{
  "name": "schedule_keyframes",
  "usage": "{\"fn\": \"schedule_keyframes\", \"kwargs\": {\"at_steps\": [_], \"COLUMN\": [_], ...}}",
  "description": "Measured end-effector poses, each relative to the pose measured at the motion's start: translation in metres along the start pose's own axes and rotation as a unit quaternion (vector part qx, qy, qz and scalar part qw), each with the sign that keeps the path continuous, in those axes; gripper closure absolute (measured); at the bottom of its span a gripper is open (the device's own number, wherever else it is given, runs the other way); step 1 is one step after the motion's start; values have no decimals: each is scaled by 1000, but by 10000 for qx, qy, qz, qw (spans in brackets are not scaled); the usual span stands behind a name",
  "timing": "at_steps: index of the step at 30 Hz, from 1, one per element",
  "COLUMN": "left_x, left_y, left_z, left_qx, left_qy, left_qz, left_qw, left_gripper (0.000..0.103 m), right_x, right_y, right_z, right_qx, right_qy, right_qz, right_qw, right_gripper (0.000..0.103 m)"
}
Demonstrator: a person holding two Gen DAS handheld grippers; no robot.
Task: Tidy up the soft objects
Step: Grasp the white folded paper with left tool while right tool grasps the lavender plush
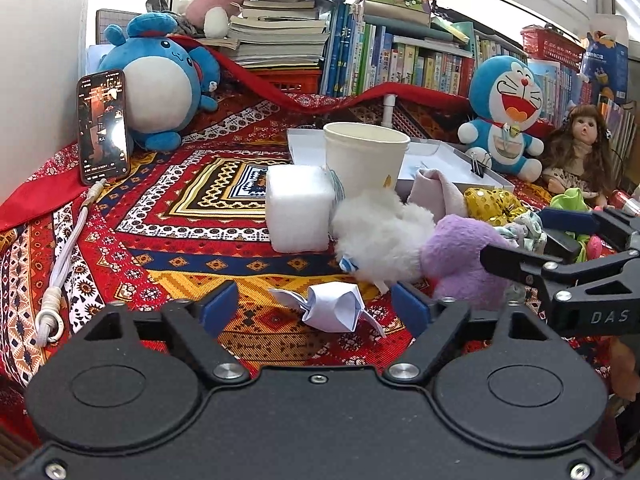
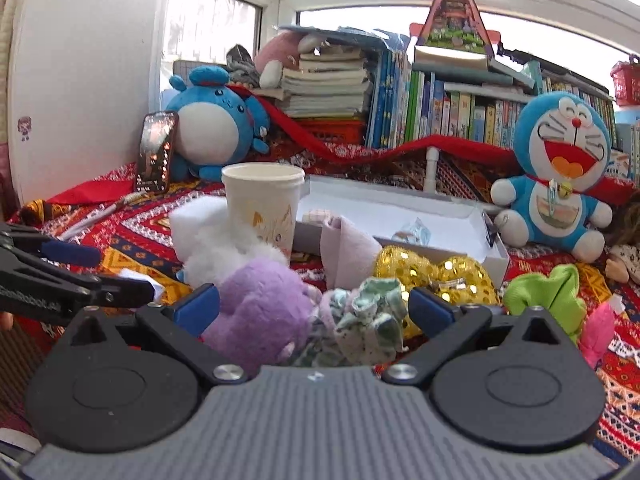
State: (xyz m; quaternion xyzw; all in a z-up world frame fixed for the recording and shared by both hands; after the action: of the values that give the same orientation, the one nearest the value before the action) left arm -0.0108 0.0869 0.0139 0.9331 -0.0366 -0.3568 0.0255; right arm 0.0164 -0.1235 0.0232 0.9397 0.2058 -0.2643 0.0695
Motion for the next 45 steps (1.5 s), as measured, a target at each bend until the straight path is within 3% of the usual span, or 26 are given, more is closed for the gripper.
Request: {"fn": "schedule_keyframes", "kwargs": {"at_steps": [5, 15, 24, 32, 45], "left_x": [2, 8, 10, 12, 21], "left_y": [2, 2, 2, 3, 6], "left_z": [1, 2, 2, 1, -2], "left_qx": [32, 5, -4, -17, 44], "left_qy": [-63, -166, -168, -172, -125], "left_qz": [27, 69, 83, 87, 41], "left_qw": [10000, 9998, 9998, 9998, 9999], "left_gripper": [40, 56, 56, 56, 51], "right_x": [-7, 1, 14, 22, 19], "right_y": [-9, -42, -66, -65, -64], "right_z": [-2, 7, 24, 25, 23], "right_qx": [-241, -1246, -2115, -2222, -2170], "right_qy": [239, 102, -75, -152, -75], "right_qz": [-111, 71, 503, 744, 726], "right_qw": [9994, 9921, 9760, 9720, 9734], "right_gripper": [1, 7, 10, 16, 22]}}
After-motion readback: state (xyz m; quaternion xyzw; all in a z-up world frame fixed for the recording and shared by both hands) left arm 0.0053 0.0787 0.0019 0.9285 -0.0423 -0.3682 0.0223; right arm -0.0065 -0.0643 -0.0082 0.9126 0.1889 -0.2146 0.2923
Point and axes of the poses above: each gripper's, at about its wrist camera, not at the fingertips, and x roughly the way its jaws point, y to its right, z to its underside, the point moved 1 cm from there along x, roughly the way its jaws point, and after that the axes turned 10 degrees about -y, right-handed, at the moved point
